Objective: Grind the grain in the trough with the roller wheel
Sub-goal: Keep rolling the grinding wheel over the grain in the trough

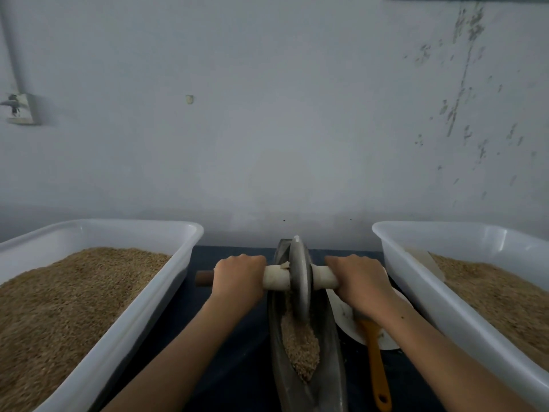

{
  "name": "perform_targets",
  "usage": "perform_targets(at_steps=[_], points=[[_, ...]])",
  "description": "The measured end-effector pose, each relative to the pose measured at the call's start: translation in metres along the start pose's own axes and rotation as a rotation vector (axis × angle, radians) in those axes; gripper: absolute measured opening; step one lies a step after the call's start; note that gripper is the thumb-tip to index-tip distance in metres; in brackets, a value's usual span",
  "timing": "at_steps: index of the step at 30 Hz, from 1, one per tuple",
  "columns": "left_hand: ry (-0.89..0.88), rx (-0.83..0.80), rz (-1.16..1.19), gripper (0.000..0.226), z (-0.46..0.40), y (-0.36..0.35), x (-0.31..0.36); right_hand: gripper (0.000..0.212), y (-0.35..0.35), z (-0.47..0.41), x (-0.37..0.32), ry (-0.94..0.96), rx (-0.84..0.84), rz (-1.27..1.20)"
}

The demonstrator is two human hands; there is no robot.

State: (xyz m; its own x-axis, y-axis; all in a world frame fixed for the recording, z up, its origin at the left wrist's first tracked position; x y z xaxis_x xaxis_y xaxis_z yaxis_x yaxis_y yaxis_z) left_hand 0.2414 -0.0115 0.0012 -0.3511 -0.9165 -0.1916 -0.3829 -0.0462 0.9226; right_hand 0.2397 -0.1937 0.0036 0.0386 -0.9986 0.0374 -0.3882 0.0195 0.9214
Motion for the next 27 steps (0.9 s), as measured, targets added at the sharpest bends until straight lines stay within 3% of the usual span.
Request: perform_targets(at_steps=[3, 7, 10, 13, 19, 23, 27], points=[[-0.052, -0.129, 0.012, 0.027, -0.002, -0.003, -0.003, 0.011, 0.002, 0.0, -0.001, 0.049, -0.117, 0.05], [-0.088, -0.422, 0.164, 0.041, 0.003, -0.009, -0.005, 0.028, 0.002, 0.006, -0.002, 0.06, -0.451, 0.113], [-0.093, -0.52, 0.244, 0.041, 0.008, -0.012, -0.003, 0.032, 0.003, 0.013, 0.0, 0.027, -0.579, 0.082], [-0.06, -0.439, 0.182, 0.039, 0.006, -0.008, -0.004, 0.028, 0.006, 0.011, -0.003, 0.043, -0.48, 0.111], [-0.002, -0.132, 0.04, 0.025, 0.001, -0.003, -0.005, 0.015, 0.01, 0.006, -0.006, 0.015, -0.053, 0.022], [-0.034, -0.062, -0.018, 0.023, -0.001, 0.0, -0.001, 0.013, 0.009, 0.006, -0.002, 0.003, -0.089, -0.002], [-0.091, -0.272, 0.085, 0.034, 0.0, -0.006, -0.005, 0.024, 0.008, 0.006, -0.005, 0.047, -0.31, 0.128]])
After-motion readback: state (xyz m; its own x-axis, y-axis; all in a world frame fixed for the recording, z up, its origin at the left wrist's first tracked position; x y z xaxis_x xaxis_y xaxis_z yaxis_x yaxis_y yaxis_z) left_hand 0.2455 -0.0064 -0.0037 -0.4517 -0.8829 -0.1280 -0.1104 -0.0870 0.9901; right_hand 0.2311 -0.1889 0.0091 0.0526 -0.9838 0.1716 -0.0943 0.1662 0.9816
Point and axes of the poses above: each hand's wrist, its own z-axis away from the middle knuckle, its own y-axis out of the back of the hand, x = y × z, the point moved 6 cm from there along -z, towards the middle knuckle, and after that the axes turned 13 degrees about -y, right-handed, at the moved point
